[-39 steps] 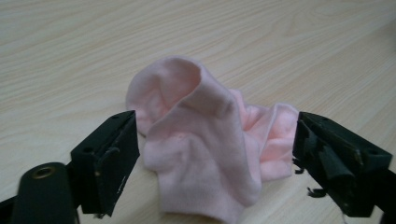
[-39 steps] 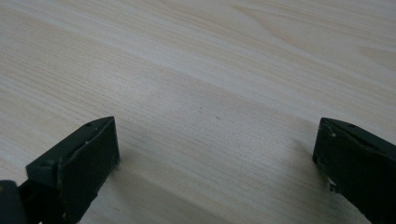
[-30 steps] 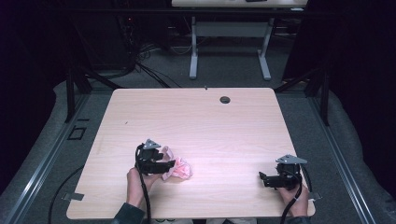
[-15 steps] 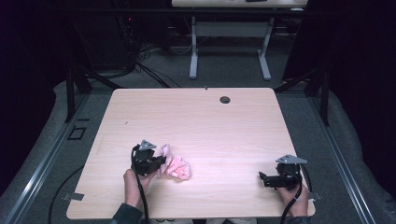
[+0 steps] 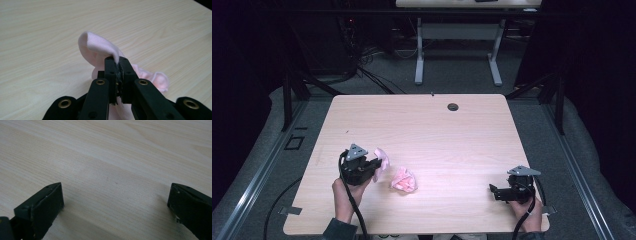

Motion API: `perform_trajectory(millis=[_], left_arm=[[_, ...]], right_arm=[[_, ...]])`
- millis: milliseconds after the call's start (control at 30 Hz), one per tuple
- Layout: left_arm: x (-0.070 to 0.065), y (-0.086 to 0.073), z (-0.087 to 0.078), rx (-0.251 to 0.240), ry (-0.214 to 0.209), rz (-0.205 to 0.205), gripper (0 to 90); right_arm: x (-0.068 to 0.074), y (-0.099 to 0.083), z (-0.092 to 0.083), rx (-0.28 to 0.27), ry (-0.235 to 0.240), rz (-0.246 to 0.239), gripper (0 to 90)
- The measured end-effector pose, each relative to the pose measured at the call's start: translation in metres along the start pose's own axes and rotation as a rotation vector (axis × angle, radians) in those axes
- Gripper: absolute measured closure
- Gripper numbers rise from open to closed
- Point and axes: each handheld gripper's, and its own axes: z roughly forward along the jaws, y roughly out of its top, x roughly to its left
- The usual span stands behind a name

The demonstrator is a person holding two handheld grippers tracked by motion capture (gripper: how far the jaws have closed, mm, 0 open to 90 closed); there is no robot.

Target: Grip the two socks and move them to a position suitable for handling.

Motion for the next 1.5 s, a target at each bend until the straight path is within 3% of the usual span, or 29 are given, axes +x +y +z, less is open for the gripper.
perform_trajectory(millis=[200,400,667,833,967,1000,1067,1200,1267,1333,1400,1433,1500], left_arm=[[-0.025,0.017,-0.015,-0.047,-0.042,0.072,86.9],[-0.046,0.027,-0.015,-0.060,-0.099,0.119,86.8],[-0.082,0.036,0.005,-0.032,-0.205,0.191,86.8],[-0.096,0.036,0.018,-0.010,-0.258,0.204,86.8],[-0.116,0.029,0.040,0.049,-0.329,0.227,86.7],[-0.116,0.029,0.040,0.049,-0.329,0.227,86.7],[-0.125,0.020,0.057,0.103,-0.368,0.229,86.7],[-0.130,0.007,0.076,0.161,-0.386,0.224,86.5],[-0.133,-0.005,0.092,0.217,-0.393,0.214,86.4],[-0.135,-0.012,0.100,0.244,-0.371,0.214,85.6],[-0.134,-0.014,0.103,0.256,-0.377,0.215,80.4],[-0.134,-0.017,0.105,0.268,-0.375,0.191,75.2],[-0.132,-0.017,0.102,0.259,-0.359,0.183,59.6]], right_arm=[[0.000,0.000,0.000,0.000,0.000,0.000,0.0],[0.000,0.000,0.000,0.000,0.000,0.000,0.0],[0.000,0.000,0.000,0.000,0.000,0.000,0.0],[0.000,0.000,0.000,0.000,0.000,0.000,0.0],[0.000,0.000,0.000,0.000,0.000,0.000,0.0],[0.000,0.000,0.000,0.000,0.000,0.000,0.0],[0.000,0.000,0.000,0.000,0.000,0.000,0.0],[0.000,0.000,0.000,0.001,0.000,0.001,0.0],[0.000,0.000,0.000,0.001,0.000,0.001,0.0],[0.000,0.000,0.000,0.001,0.000,0.001,0.0],[0.000,0.000,0.000,0.001,0.000,0.001,0.0],[0.000,0.000,0.000,0.001,0.000,0.001,0.0],[0.000,0.000,0.000,0.000,0.000,0.001,0.0]])
